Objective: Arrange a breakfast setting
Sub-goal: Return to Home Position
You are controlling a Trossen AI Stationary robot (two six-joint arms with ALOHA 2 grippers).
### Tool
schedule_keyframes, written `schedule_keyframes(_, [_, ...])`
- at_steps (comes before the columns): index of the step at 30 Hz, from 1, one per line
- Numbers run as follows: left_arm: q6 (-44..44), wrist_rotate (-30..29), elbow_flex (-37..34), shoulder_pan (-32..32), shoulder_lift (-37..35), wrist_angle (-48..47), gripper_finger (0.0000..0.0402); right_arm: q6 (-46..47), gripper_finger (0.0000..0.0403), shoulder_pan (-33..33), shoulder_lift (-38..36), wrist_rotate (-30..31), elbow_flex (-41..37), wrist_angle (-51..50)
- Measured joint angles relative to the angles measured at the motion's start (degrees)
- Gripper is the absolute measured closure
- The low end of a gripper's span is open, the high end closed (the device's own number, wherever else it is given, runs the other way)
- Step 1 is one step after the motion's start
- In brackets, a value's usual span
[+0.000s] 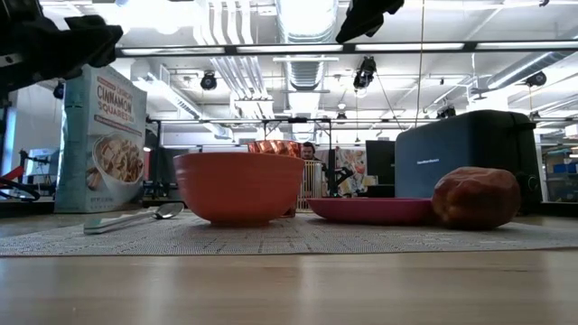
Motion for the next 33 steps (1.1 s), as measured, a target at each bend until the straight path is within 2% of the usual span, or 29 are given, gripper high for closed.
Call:
schedule_keyframes(3, [0.0, -0.01, 0.0, 0.04, -0.84, -0.43, 0.0318, -0.01, 0.0232, -0.98, -1.26, -0.04, -0.46, 0.04])
schedule_keyframes(7, [0.0, -0.02, 0.0, 0.08, -0.83, 0.09, 0.0318, 0.0, 0.0232, -1.91, -7.66, 0.13, -5.08, 2.9])
schedule_keyframes(16, [0.0, -0.02, -0.02, 0.05, -0.81, -0.37, 0.0318, 0.0, 0.0232, -2.39, -29.38, 0.07, -30.35, 13.01])
schedule_keyframes(22, [0.0, -0.02, -0.02, 0.05, -0.81, -0.38, 0.0318, 0.0, 0.0232, -2.39, -44.14, 0.0, -46.78, 14.73])
schedule_keyframes(27, [0.0, -0.02, -0.02, 0.07, -0.81, -0.39, 0.0318, -1.0, 0.0232, -2.36, -52.89, -0.11, -54.94, 17.3])
schedule_keyframes(33, [0.0, -0.02, -0.02, 0.05, -0.81, -0.39, 0.0318, -0.56, 0.0232, -2.36, -61.04, -0.13, -60.37, 20.95])
